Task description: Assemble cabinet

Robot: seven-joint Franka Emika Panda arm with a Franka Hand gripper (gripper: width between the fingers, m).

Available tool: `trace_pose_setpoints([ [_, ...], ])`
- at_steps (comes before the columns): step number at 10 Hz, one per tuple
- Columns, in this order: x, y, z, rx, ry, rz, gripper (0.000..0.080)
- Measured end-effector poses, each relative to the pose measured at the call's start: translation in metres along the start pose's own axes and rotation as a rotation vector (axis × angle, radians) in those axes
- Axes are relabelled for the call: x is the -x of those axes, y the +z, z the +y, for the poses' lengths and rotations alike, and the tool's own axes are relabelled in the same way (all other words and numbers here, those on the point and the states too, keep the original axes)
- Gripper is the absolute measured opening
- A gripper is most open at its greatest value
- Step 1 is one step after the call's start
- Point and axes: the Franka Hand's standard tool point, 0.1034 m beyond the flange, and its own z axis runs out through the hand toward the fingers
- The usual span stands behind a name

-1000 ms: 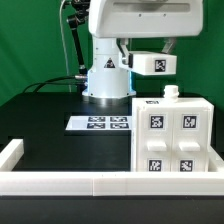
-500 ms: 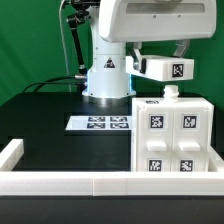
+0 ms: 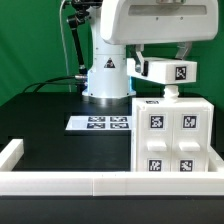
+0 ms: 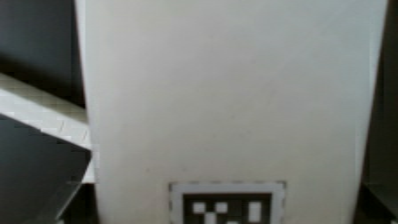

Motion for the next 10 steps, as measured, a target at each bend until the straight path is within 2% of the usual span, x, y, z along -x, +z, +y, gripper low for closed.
trace_pose_setpoints([
  [2,-0.0088,0.0018,0.0024,0.003,-0.001,0.005,0.056],
  [4,-0.0085,0.0064,0.0016,0.001,0.0,0.0,0.056],
  [10,-0.0158,0.007,-0.0056,0.003,-0.016,0.018,0.056],
])
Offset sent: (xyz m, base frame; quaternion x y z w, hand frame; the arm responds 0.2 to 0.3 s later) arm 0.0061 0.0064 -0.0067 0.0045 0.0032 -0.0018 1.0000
